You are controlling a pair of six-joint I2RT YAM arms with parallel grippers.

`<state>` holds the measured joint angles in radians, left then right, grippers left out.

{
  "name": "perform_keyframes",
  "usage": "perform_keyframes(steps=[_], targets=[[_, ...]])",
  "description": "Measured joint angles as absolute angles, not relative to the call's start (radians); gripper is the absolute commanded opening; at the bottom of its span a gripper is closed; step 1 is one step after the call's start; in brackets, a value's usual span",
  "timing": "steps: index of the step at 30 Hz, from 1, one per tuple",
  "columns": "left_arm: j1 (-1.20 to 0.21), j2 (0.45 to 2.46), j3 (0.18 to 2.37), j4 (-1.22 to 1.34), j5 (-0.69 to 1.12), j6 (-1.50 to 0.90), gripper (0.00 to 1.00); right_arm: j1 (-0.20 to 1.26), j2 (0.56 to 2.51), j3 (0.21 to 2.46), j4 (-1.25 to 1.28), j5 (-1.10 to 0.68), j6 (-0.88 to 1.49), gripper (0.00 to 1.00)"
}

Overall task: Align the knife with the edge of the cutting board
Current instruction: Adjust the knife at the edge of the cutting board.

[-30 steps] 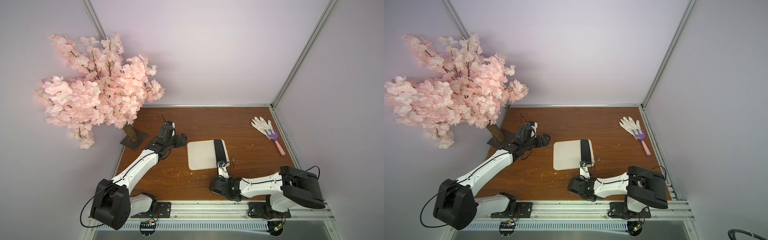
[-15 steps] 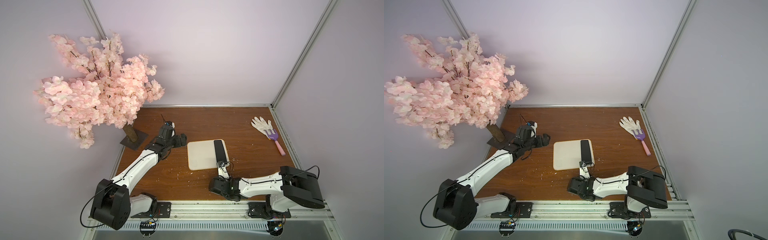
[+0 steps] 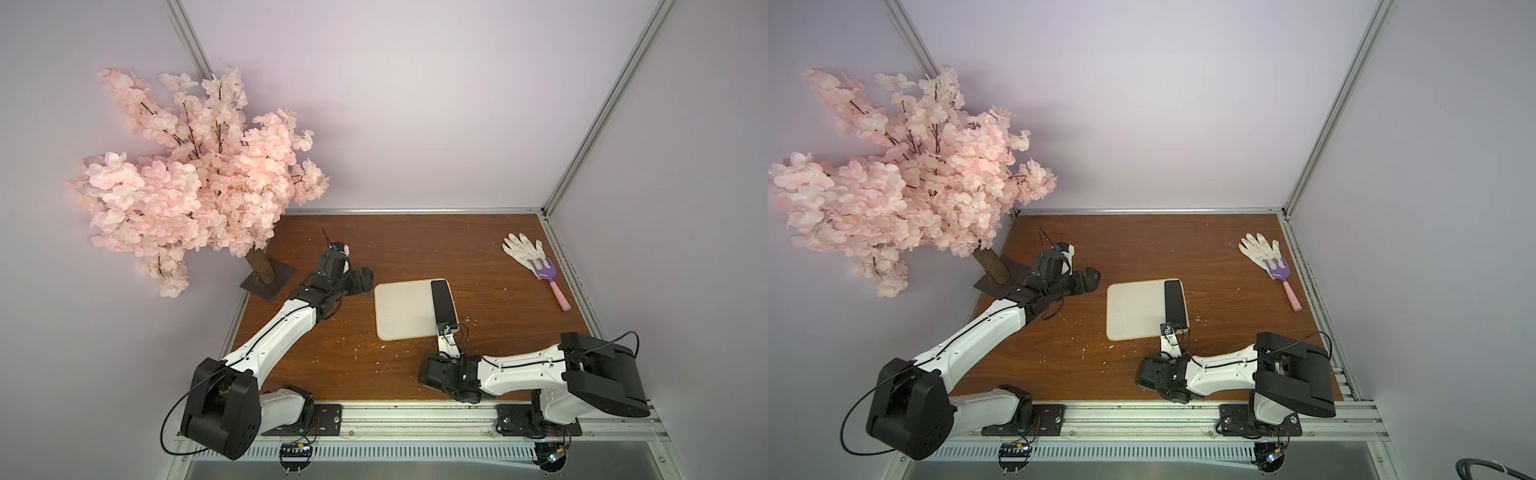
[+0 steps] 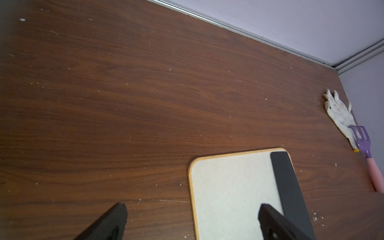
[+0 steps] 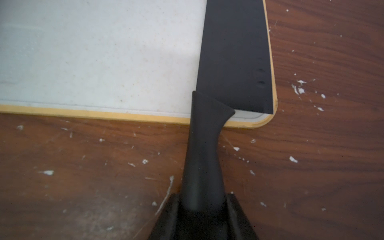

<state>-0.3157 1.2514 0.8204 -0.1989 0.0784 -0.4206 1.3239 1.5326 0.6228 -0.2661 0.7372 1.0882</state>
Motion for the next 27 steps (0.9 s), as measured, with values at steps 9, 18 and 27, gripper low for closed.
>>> perform_keyframes(steps=[9,18,27], targets=[[-0.316,1.251,0.82,-0.199,0.076,-0.42,1.0,1.324,1.533,0.623,-0.278,0.741,1.095,0.24],[-0.316,1.251,0.82,-0.199,0.075,-0.419,1.0,1.33,1.533,0.623,-0.278,0.742,1.096,0.29],[-0.316,1.251,0.82,-0.199,0.075,-0.418,1.0,1.331,1.533,0.623,-0.279,0.743,1.095,0.44]])
